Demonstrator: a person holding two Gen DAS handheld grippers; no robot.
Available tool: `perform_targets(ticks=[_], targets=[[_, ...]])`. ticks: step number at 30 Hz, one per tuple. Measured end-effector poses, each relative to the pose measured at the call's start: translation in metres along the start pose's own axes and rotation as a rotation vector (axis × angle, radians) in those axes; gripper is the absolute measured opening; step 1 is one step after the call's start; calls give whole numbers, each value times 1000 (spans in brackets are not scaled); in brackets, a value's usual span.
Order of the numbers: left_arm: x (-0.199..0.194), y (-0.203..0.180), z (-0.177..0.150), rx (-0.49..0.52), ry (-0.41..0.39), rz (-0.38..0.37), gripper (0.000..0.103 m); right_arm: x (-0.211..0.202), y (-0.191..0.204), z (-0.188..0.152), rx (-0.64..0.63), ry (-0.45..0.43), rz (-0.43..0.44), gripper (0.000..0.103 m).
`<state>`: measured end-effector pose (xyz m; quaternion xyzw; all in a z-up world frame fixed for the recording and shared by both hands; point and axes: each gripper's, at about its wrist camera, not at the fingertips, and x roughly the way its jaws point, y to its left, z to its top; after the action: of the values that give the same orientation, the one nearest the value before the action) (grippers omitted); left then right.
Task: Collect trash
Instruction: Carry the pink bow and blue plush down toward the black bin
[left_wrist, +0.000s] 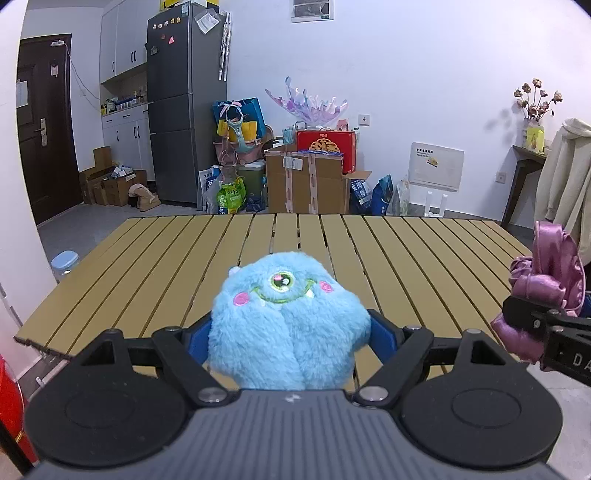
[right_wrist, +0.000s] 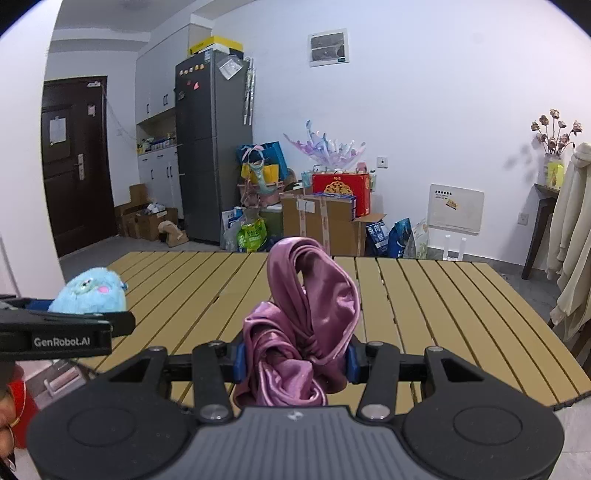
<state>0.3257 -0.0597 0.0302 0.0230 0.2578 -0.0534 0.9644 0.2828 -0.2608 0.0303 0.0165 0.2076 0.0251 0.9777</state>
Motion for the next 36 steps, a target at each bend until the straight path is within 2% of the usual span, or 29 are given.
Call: perform_targets(ticks=[11,18,27,36], targets=[[-50,11,-43,3,4,-9,83,-47,17,-45,-7,22,17,46],[-71,16,-58,3,-1,-14,83,-66,25,-67,-16,40,19,46],[-84,19,-81,4,-1,-29,83,-70,36,-90,-38,86,19,46],[-78,24,-115,-7,25,-39,83,-57,45,-116,-43,156,32,46]])
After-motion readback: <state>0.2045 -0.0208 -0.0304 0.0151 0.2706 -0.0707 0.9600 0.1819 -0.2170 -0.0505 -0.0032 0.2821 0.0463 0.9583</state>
